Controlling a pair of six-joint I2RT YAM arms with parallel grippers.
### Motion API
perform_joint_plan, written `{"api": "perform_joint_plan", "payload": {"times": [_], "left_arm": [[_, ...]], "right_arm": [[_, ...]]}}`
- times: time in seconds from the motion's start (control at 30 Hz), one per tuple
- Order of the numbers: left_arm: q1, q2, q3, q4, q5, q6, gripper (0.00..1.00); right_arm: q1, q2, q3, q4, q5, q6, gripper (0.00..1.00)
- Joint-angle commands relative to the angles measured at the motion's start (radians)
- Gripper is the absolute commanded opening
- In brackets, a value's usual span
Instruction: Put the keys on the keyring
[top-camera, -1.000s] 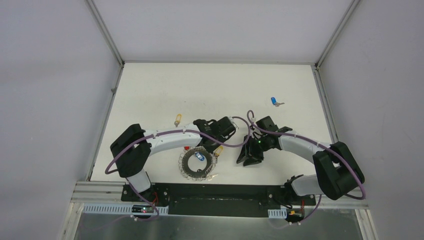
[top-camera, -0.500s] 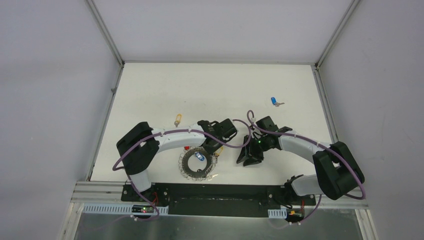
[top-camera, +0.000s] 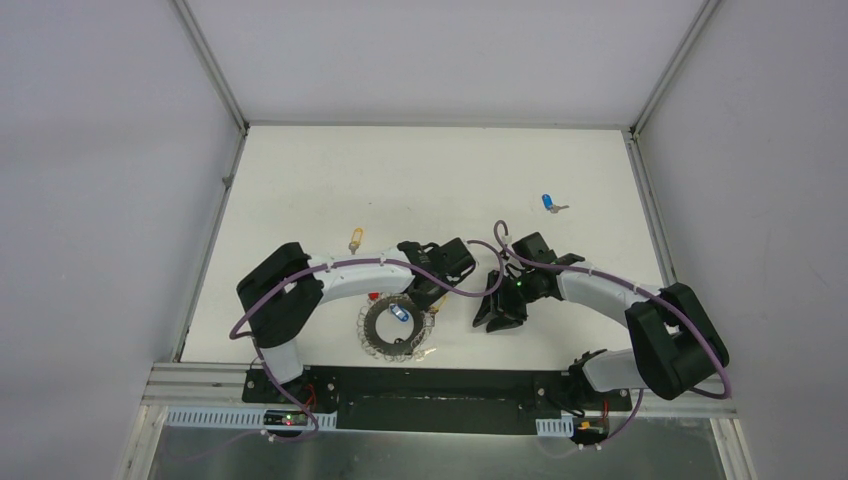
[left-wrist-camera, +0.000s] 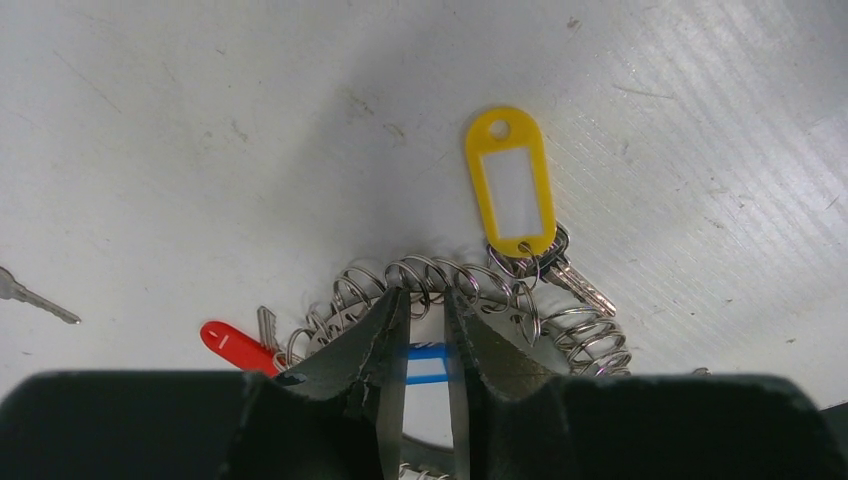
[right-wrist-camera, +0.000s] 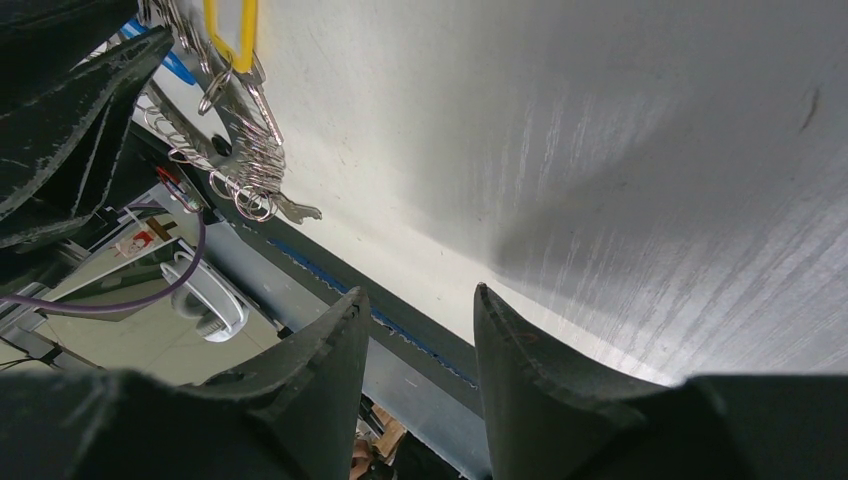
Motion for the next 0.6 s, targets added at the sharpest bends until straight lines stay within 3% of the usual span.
{"api": "perform_joint_plan", "payload": {"times": [0.0,0.2,0.37,0.57], "left_arm": [[0.009,0.012,0.005,0.021,0.024,-0.013,0.19],[0.009,0.024,0.002,0.020,0.022,-0.012,0.14],[0.009,0.004,0.004,0.011,0.006,-0.003,0.00],[0.009,-0.058,0.010,-0.016,-0.024,0.003,0.00]], "right_arm": [[-0.005,0.002,-0.003,0.033,-0.009,0.004,0.46],[-0.005,-0.002,-0.004,0.033,-0.010,0.004,0.45],[-0.005,-0.004,-0.003,0.031,-0.009,0.004,0.46],[-0.005,-0.045,0.012,0.010,-0.002,-0.010,0.47]]}}
